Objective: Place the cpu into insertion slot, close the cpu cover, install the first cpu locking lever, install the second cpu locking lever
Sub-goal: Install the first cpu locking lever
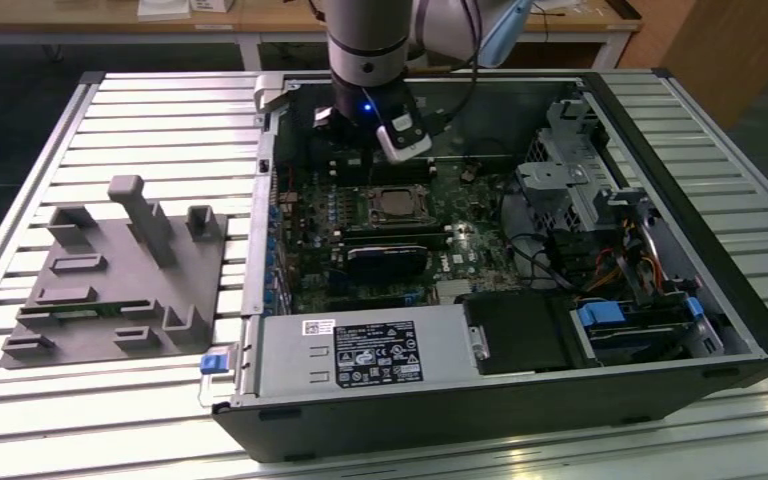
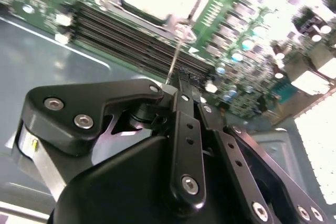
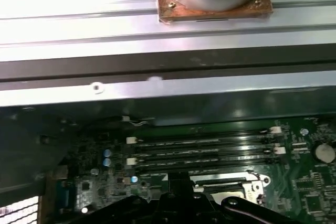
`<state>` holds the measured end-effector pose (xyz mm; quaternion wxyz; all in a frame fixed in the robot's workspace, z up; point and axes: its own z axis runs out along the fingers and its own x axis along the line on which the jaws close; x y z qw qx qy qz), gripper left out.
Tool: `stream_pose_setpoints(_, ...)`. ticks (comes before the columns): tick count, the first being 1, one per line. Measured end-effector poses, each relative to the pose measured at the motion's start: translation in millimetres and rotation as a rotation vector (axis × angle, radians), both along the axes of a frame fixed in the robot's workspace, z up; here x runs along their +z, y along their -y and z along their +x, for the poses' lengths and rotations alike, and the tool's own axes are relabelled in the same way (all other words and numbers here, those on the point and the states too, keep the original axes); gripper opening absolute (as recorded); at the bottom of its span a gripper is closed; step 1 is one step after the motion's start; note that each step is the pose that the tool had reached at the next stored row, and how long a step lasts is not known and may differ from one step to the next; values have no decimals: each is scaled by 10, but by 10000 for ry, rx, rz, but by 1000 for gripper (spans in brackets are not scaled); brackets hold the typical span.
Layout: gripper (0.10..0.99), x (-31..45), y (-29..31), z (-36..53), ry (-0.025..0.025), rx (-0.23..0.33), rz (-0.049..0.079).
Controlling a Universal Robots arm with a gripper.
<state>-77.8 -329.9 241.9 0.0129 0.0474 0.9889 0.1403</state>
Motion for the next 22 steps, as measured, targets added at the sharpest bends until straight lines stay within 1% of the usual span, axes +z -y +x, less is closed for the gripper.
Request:
stream_pose_setpoints(4,106,0,0,165,-5,2,0)
stream_pose_setpoints(8,106,0,0,273,-7,2,-1)
stream_pose_setpoints(10,106,0,1,296,-8,2,-1)
stream_pose_setpoints(15,106,0,0,298,-6,0,0)
stream_pose_setpoints(16,106,-2,0,298,12,0,-2)
stream_pose_setpoints(17,106,-5,0,298,49,0,-4)
stream_pose_setpoints(19,106,-17,0,298,142,0,-10)
stream_pose_setpoints(22,106,-38,0,297,310,1,-59)
